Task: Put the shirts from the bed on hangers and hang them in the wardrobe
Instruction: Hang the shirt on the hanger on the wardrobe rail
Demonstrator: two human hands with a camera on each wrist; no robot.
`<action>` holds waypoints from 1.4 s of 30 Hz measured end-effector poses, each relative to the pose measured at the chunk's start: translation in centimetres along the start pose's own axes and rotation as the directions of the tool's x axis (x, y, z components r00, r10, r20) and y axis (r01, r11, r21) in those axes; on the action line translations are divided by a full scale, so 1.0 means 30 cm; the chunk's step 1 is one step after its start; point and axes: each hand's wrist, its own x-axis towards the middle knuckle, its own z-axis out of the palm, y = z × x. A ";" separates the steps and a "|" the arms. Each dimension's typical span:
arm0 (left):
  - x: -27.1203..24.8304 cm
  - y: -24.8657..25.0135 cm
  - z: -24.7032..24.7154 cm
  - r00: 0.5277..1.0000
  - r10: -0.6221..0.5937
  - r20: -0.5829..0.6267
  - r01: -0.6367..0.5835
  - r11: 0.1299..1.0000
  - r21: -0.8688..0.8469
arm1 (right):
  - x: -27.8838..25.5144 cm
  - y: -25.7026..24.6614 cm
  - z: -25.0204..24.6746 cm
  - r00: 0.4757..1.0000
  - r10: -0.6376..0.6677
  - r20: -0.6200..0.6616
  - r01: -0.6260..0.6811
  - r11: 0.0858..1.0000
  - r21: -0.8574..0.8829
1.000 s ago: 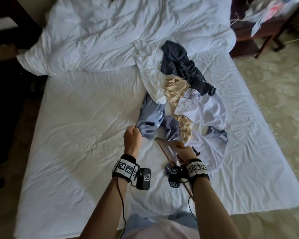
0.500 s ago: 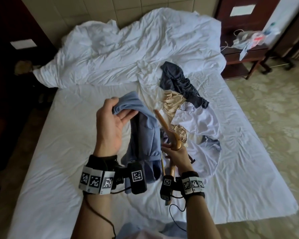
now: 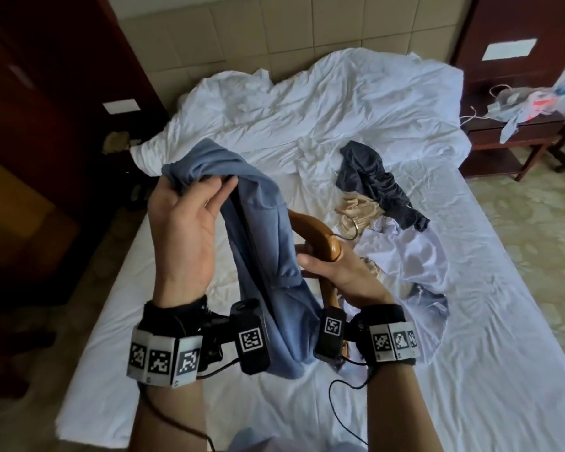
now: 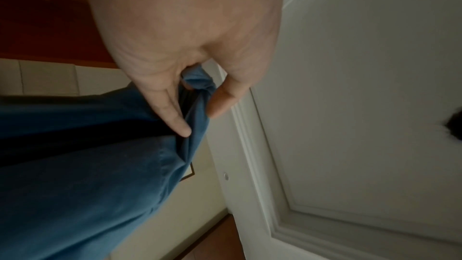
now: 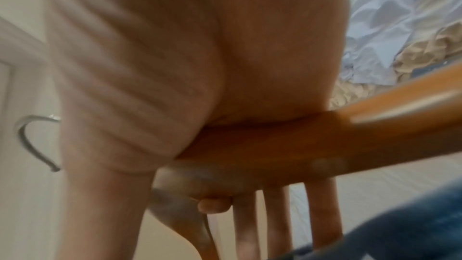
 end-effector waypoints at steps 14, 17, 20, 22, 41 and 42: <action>0.177 0.114 -0.173 0.998 0.049 0.039 -0.047 0.998 -0.034 | 0.301 -0.058 0.281 0.997 -0.067 -0.040 0.054 0.964 -0.259; 0.239 0.129 -0.212 0.997 0.055 0.046 -0.053 0.998 -0.044 | 0.380 -0.043 0.332 0.988 -0.118 -0.099 0.086 0.954 -0.286; 0.300 0.125 -0.254 0.997 0.052 0.055 -0.052 0.999 -0.004 | 0.436 -0.027 0.368 0.965 -0.194 -0.176 0.140 0.949 -0.281; 0.340 0.092 -0.293 0.995 0.020 0.099 -0.031 0.993 0.116 | 0.466 -0.041 0.387 0.951 -0.213 -0.224 0.160 0.960 -0.230; 0.373 -0.220 -0.440 0.761 -0.487 0.429 -0.090 0.576 0.813 | 0.496 -0.053 0.341 0.807 -0.287 -0.517 0.164 0.948 -0.271; 0.367 -0.215 -0.426 0.763 -0.469 0.445 -0.094 0.601 0.794 | 0.489 -0.059 0.343 0.804 -0.300 -0.513 0.179 0.946 -0.271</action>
